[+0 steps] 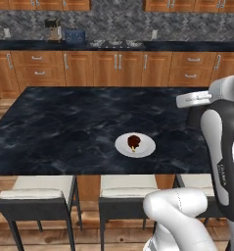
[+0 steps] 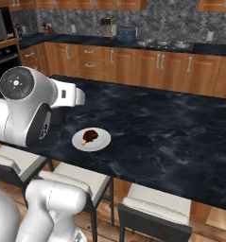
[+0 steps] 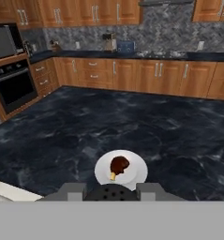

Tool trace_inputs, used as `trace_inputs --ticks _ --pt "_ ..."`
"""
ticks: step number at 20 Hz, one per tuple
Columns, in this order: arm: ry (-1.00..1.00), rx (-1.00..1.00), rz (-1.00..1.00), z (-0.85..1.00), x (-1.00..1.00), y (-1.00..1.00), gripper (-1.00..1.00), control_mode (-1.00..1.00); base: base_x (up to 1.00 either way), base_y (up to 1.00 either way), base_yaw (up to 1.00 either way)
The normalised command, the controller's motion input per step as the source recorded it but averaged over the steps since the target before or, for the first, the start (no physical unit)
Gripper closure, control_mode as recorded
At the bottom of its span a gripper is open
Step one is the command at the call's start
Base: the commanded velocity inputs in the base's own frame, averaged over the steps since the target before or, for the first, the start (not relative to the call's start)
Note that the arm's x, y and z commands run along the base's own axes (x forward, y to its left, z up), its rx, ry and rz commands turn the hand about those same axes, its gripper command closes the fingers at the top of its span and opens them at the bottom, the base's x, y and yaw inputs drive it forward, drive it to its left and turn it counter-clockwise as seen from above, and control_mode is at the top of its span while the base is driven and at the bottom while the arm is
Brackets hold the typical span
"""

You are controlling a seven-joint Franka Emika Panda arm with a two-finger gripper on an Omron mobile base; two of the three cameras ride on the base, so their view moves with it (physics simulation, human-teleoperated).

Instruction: Retrieve the shaker from the cabinet and place it next the steak on a plate on the dining table.

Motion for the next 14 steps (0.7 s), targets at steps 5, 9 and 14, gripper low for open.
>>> trace_inputs --ticks 5,9,14 --pt "0.00 0.00 0.09 -0.12 0.42 -0.34 1.00 -1.00 0.00 0.00 0.00" --pt "0.00 0.00 0.20 -0.08 0.40 -0.35 1.00 -1.00 0.00 0.00 0.00" --pt "0.00 0.00 0.16 -0.08 0.28 -0.36 1.00 -1.00 0.00 0.00 0.00"
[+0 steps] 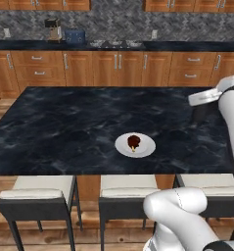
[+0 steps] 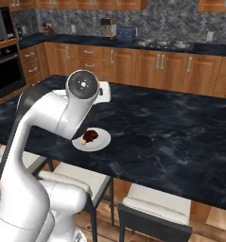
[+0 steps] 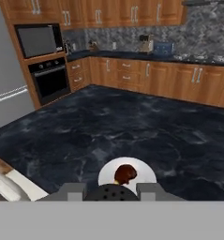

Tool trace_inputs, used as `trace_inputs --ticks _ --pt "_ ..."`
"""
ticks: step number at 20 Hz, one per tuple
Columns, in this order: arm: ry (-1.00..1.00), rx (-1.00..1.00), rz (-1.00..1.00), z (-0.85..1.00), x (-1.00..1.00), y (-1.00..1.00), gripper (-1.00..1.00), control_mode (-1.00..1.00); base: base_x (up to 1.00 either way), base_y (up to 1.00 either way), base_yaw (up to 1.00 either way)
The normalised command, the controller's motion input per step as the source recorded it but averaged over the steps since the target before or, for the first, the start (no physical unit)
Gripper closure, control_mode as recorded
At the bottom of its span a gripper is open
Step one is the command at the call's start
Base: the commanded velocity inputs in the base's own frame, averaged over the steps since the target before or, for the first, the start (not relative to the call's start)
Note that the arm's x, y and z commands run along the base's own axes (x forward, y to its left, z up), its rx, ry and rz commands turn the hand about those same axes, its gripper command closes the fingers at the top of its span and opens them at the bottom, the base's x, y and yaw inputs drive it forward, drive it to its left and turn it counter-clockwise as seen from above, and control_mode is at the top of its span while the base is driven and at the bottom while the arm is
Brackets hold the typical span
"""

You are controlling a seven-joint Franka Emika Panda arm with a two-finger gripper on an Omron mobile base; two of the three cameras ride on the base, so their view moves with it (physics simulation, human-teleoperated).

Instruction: Retrieve the shaker from the cabinet and place it next the steak on a plate on the dining table.

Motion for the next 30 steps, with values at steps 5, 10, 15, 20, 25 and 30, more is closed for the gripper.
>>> trace_inputs --ticks 5,10,15,20,25,30 --pt "-0.01 0.00 0.12 -0.20 0.33 -0.29 1.00 -1.00 0.00 0.00 0.00" --pt "-0.06 0.00 0.21 -0.55 0.28 -0.15 1.00 -1.00 0.00 0.00 0.00" --pt "-0.01 0.00 0.25 -0.50 0.17 -0.07 1.00 -1.00 0.00 0.00 0.00" --pt "0.00 0.00 0.22 -0.38 0.08 0.00 1.00 -1.00 0.00 0.00 0.00" --pt "-0.05 0.00 0.10 -0.29 0.00 -0.04 1.00 -1.00 0.00 0.00 0.00" --pt "-0.20 0.00 0.05 -0.24 0.04 -0.08 1.00 -1.00 0.00 0.00 0.00"
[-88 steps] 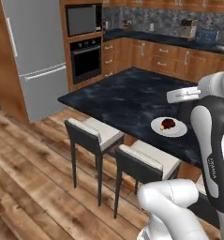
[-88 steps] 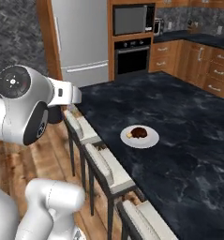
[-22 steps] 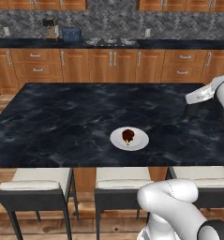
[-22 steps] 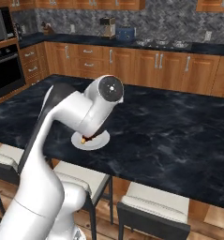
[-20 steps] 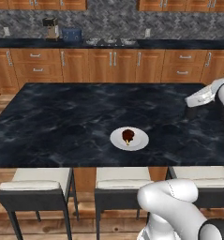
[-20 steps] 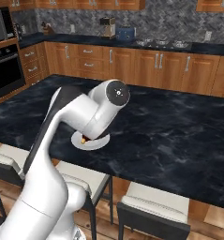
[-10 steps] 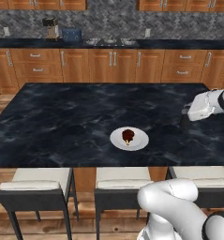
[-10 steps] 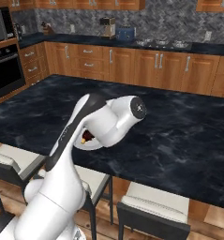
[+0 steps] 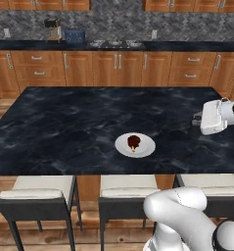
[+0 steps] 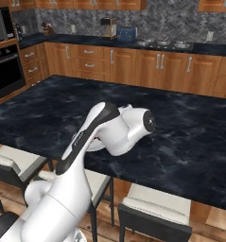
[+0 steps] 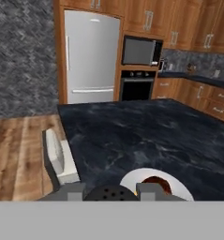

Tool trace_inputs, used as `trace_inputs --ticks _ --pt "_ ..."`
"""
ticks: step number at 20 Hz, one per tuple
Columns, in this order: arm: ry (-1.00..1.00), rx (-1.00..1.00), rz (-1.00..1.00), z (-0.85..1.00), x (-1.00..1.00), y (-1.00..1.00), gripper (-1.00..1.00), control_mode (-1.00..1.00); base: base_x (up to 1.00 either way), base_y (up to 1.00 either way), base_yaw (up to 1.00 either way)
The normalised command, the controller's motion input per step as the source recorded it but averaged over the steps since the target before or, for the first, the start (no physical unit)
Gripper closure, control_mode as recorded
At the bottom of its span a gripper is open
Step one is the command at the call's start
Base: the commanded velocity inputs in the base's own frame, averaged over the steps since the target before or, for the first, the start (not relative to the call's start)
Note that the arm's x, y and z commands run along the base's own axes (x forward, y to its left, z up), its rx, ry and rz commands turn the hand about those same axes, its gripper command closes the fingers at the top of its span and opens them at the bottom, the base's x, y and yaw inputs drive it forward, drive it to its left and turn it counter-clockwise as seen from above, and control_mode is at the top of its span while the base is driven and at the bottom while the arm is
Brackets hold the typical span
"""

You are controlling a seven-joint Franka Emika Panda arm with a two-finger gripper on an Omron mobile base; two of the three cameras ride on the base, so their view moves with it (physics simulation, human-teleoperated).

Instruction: Retrieve the shaker from the cabinet and place it next the steak on a plate on the dining table.

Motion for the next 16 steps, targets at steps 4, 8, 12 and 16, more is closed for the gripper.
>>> trace_inputs --ticks 4,8,12,16 --pt "-0.16 0.00 0.03 -0.26 0.01 -0.01 1.00 -1.00 0.00 0.00 0.00" --pt "0.02 0.00 0.02 -0.16 0.17 0.00 1.00 -1.00 0.00 0.00 0.00" --pt "0.11 0.00 0.03 -0.16 0.36 0.00 1.00 -1.00 0.00 0.00 0.00" --pt "0.11 0.03 0.04 -0.23 0.41 0.00 1.00 -1.00 0.00 0.00 0.00"
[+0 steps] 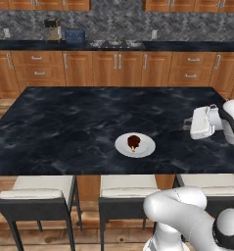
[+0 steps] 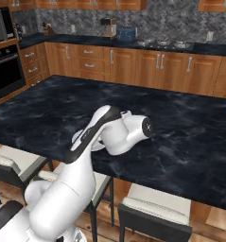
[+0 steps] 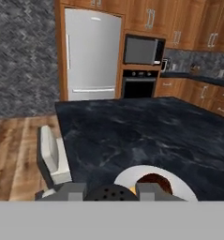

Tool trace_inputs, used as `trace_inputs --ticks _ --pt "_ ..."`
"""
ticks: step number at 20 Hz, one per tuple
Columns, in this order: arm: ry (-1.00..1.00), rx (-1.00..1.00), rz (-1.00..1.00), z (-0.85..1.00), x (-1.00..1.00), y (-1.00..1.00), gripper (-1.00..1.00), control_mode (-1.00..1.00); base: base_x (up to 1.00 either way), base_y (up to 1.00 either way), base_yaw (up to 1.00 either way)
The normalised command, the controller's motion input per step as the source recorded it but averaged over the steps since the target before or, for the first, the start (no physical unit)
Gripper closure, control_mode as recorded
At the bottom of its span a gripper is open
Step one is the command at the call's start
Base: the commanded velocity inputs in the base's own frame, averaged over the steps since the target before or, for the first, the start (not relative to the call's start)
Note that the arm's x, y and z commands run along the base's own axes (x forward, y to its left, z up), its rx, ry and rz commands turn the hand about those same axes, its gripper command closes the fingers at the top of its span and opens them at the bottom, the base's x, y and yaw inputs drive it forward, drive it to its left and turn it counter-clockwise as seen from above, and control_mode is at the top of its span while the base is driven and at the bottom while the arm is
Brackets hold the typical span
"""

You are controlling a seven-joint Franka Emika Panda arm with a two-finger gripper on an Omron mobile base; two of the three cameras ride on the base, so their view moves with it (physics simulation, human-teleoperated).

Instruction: Retrieve the shaker from the cabinet and place it next the steak on a plate on the dining table.

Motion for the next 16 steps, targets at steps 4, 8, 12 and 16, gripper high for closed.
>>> trace_inputs --ticks 4,8,12,16 --pt "0.01 0.05 0.06 -0.42 0.28 -0.06 1.00 -1.00 0.00 0.00 0.00" --pt "0.00 0.12 0.04 -0.52 0.24 -0.10 1.00 -1.00 0.00 0.00 0.00" --pt "0.00 0.16 0.02 -0.42 0.30 -0.06 1.00 -1.00 0.00 0.00 0.00" --pt "0.00 0.07 0.02 -0.28 0.31 -0.02 1.00 -1.00 0.00 0.00 0.00"
